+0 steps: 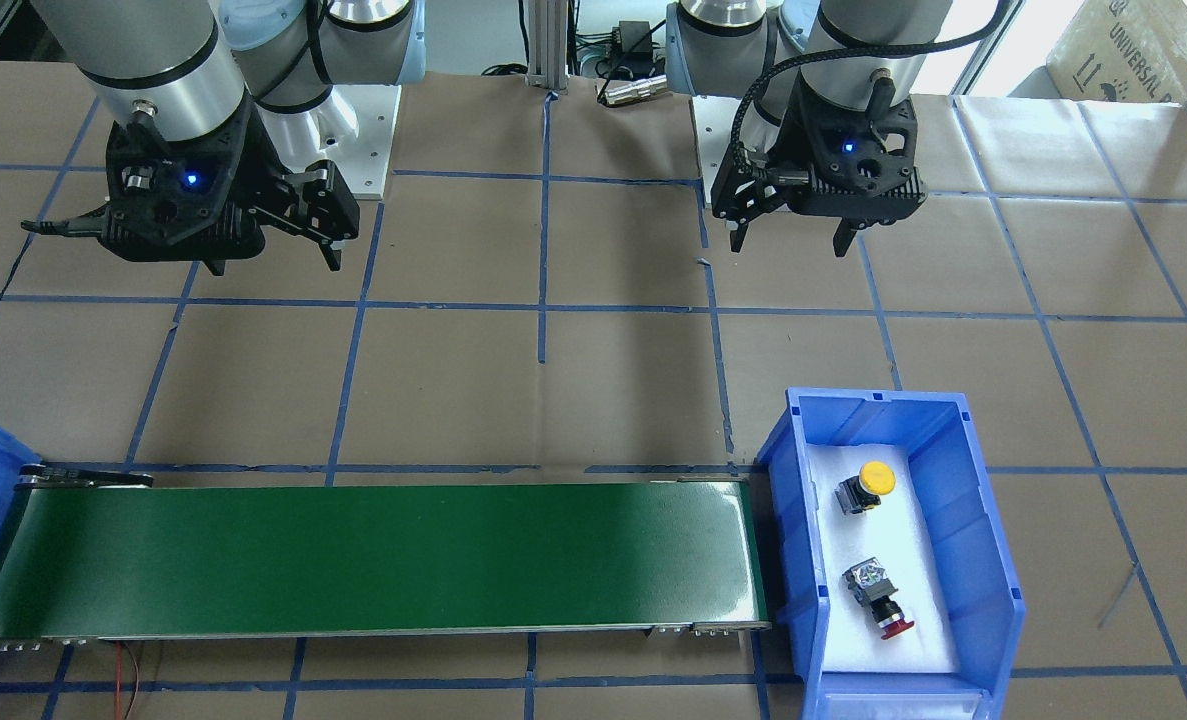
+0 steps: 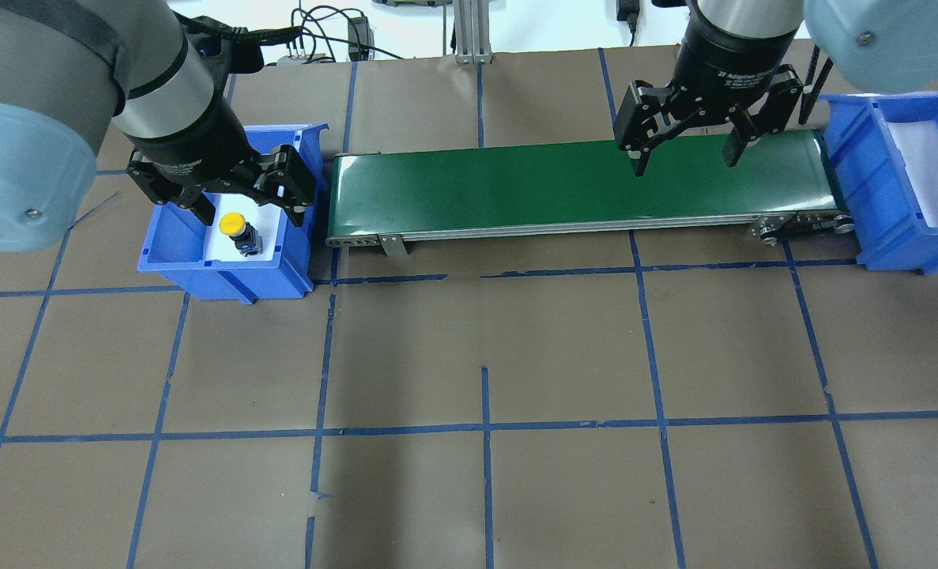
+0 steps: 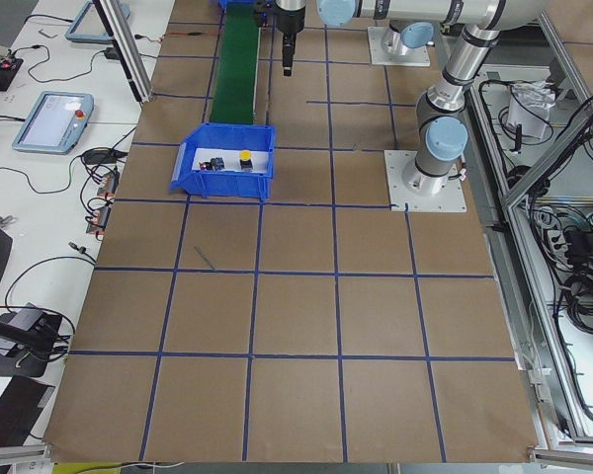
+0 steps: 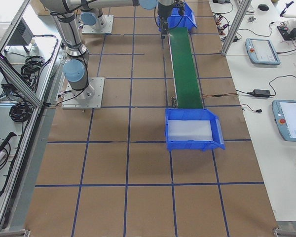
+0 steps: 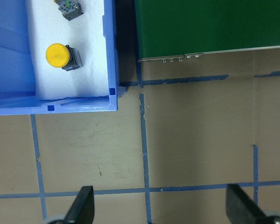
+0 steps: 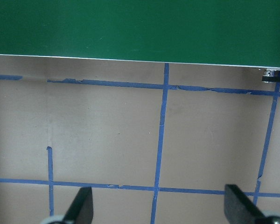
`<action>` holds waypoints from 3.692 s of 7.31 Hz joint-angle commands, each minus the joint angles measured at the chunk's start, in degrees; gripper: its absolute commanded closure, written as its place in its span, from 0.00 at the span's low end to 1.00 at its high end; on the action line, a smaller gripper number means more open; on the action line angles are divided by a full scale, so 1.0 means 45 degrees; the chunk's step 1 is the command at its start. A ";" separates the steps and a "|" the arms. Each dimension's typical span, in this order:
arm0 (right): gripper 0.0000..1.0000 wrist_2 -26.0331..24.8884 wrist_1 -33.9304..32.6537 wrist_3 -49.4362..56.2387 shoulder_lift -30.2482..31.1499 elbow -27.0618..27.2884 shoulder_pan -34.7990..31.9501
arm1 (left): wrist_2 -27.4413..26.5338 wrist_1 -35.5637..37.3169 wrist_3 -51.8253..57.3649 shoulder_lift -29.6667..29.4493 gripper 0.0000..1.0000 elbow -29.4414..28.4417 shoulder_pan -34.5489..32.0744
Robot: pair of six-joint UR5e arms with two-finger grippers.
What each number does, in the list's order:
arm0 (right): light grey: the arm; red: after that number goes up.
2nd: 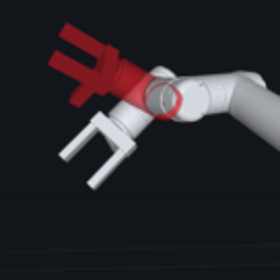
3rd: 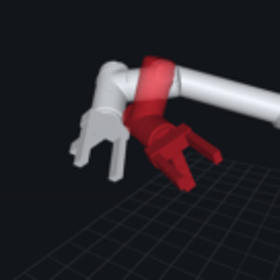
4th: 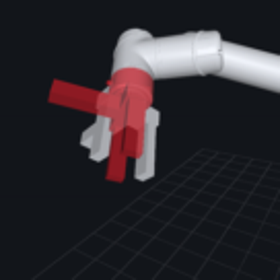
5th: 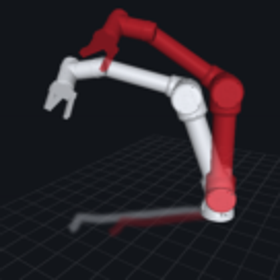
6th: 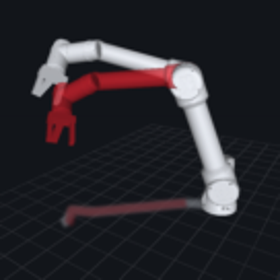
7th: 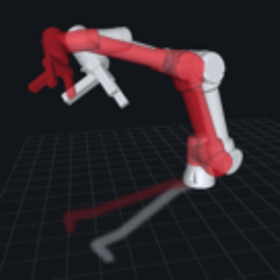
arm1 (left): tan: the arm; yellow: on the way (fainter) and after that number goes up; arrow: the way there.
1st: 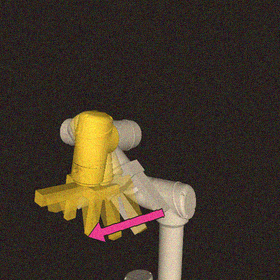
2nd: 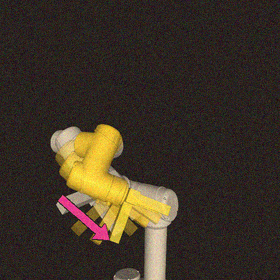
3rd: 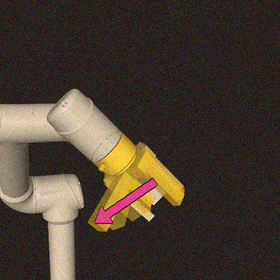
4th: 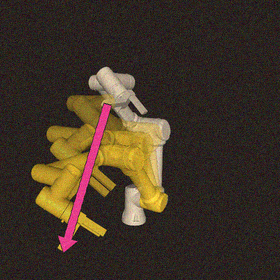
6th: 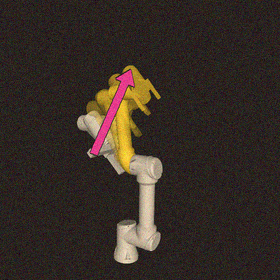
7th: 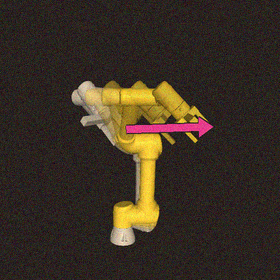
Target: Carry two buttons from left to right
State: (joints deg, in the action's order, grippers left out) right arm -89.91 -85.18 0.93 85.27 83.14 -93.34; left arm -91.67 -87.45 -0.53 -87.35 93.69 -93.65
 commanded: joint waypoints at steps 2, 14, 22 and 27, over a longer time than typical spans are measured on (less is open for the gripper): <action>0.00 0.0000 0.0003 0.0009 -0.0004 0.0000 0.0000 | 0.0019 0.0020 -0.0019 -0.0004 0.00 0.0000 -0.0086; 0.00 0.0136 0.0061 -0.0030 0.0153 0.0234 0.0001 | 0.0098 0.0253 0.1629 -0.1246 0.00 -0.0623 0.1256; 0.00 0.0156 0.0061 -0.0011 0.0133 0.0234 0.0000 | 0.0019 0.3882 0.3282 -0.6175 0.04 -0.0121 0.3215; 0.00 0.0156 0.0062 -0.0011 0.0133 0.0234 0.0000 | -0.0020 0.4239 0.3359 -0.6234 0.75 -0.0213 0.3390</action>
State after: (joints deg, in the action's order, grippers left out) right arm -89.22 -84.90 0.88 85.90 84.20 -93.34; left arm -91.71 -68.43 14.44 -115.38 93.24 -78.69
